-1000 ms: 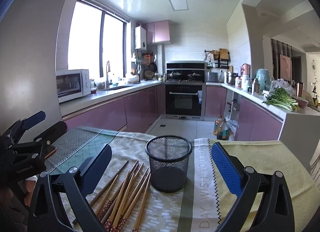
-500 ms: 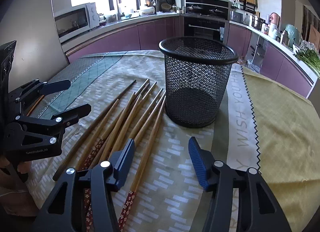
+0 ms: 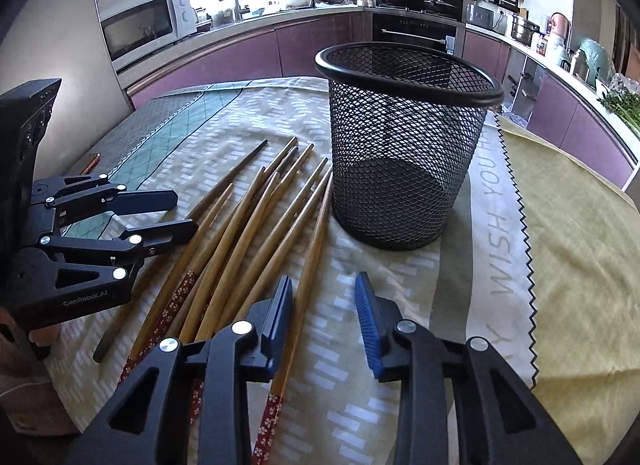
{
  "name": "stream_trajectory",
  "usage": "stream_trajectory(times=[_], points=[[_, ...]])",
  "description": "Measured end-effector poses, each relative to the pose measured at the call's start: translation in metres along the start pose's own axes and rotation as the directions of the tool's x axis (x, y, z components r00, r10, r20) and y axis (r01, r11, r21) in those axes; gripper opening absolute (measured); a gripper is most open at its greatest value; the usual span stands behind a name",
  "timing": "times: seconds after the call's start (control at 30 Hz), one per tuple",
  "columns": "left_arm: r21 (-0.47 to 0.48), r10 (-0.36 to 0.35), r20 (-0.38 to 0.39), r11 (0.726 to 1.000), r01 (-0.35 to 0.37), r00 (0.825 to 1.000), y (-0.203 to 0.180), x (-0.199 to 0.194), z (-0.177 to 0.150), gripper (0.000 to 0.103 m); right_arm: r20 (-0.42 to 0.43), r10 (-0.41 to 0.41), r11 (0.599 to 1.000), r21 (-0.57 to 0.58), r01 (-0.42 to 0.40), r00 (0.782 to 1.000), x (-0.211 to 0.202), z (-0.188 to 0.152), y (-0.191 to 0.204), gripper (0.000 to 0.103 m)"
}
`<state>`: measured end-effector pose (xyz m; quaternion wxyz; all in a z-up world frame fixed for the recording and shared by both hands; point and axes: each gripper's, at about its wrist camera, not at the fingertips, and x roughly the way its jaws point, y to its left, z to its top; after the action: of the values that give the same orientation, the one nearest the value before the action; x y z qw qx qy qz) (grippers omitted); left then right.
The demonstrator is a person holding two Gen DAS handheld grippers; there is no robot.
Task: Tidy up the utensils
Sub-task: 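Lower the left tool onto a wooden chopstick and grasp it while the right tool grasps another, then lift the held chopsticks upright with both tools toward the black mesh cup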
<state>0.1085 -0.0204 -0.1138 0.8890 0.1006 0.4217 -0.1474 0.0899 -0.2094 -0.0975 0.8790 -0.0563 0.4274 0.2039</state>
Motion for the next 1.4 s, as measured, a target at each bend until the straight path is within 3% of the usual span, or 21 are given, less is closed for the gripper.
stream_trajectory(times=[0.13, 0.2, 0.23, 0.5, 0.7, 0.9, 1.07, 1.4], points=[[-0.017, -0.018, -0.010, 1.000, 0.018, 1.000, 0.001, 0.008, 0.012, 0.029, -0.008, 0.022, 1.000, 0.001, -0.022, 1.000, 0.004, 0.004, 0.000, 0.020], [-0.028, -0.024, -0.013, 0.999, 0.024, 1.000, 0.001, 0.010, 0.015, 0.015, -0.013, 0.058, 0.998, 0.018, -0.058, 0.998, 0.005, 0.006, -0.002, 0.009], [-0.037, -0.032, -0.015, 0.999, 0.031, 0.999, 0.001, 0.012, 0.018, 0.012, -0.012, 0.062, 0.998, 0.023, -0.061, 0.998, 0.005, 0.007, -0.003, 0.009], [-0.081, -0.048, 0.021, 0.996, 0.049, 0.999, 0.005, 0.000, 0.019, 0.007, 0.054, 0.114, 0.993, 0.038, -0.116, 0.992, -0.014, 0.006, -0.006, 0.006], [-0.092, -0.124, 0.113, 0.987, 0.135, 0.986, 0.016, -0.042, 0.030, 0.007, 0.181, 0.171, 0.984, 0.025, -0.178, 0.969, -0.056, 0.017, -0.011, 0.006], [-0.063, -0.202, 0.243, 0.973, 0.223, 0.949, 0.018, -0.095, 0.046, 0.007, 0.306, 0.205, 0.974, 0.028, -0.224, 0.930, -0.096, 0.027, -0.022, 0.006], [-0.040, -0.254, 0.337, 0.958, 0.284, 0.907, 0.020, -0.131, 0.057, 0.007, 0.381, 0.214, 0.970, 0.025, -0.241, 0.899, -0.119, 0.035, -0.031, 0.006], [-0.033, -0.302, 0.486, 0.932, 0.362, 0.820, 0.016, -0.158, 0.116, 0.007, 0.489, 0.169, 0.980, 0.013, -0.200, 0.856, -0.152, 0.078, -0.055, 0.006]])
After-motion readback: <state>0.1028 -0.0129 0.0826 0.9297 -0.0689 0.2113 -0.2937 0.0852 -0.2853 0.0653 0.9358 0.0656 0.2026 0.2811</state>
